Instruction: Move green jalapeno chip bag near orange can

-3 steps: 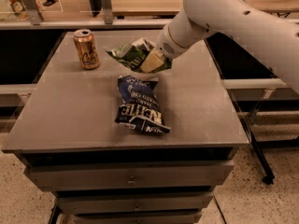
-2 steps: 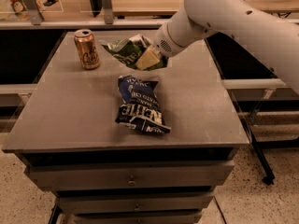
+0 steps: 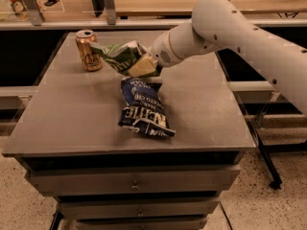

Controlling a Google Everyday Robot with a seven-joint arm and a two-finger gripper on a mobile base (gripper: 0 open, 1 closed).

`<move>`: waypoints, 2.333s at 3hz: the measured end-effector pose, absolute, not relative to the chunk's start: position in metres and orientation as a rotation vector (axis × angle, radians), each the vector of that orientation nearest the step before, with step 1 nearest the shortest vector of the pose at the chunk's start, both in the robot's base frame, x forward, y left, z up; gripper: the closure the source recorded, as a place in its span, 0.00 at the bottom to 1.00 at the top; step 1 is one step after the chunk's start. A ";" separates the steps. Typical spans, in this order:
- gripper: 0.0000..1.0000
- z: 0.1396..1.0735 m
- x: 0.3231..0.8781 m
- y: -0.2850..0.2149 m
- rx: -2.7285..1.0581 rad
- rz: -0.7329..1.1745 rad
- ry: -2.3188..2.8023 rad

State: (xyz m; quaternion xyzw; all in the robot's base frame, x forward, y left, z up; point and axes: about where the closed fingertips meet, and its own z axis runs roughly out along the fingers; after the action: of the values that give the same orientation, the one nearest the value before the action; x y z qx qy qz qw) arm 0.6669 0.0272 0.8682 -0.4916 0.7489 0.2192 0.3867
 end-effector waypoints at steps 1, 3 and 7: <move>1.00 0.865 0.666 0.048 -1.305 0.615 1.821; 1.00 0.857 0.673 0.085 -1.345 0.591 1.840; 0.82 0.846 0.685 0.137 -1.340 0.645 1.827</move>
Offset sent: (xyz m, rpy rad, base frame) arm 0.0087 0.0572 -0.0116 -0.0229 -0.0107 0.0913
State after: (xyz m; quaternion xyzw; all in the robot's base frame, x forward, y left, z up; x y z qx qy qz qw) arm 0.6848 0.1373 0.8457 -0.5253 0.7165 0.2529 0.3831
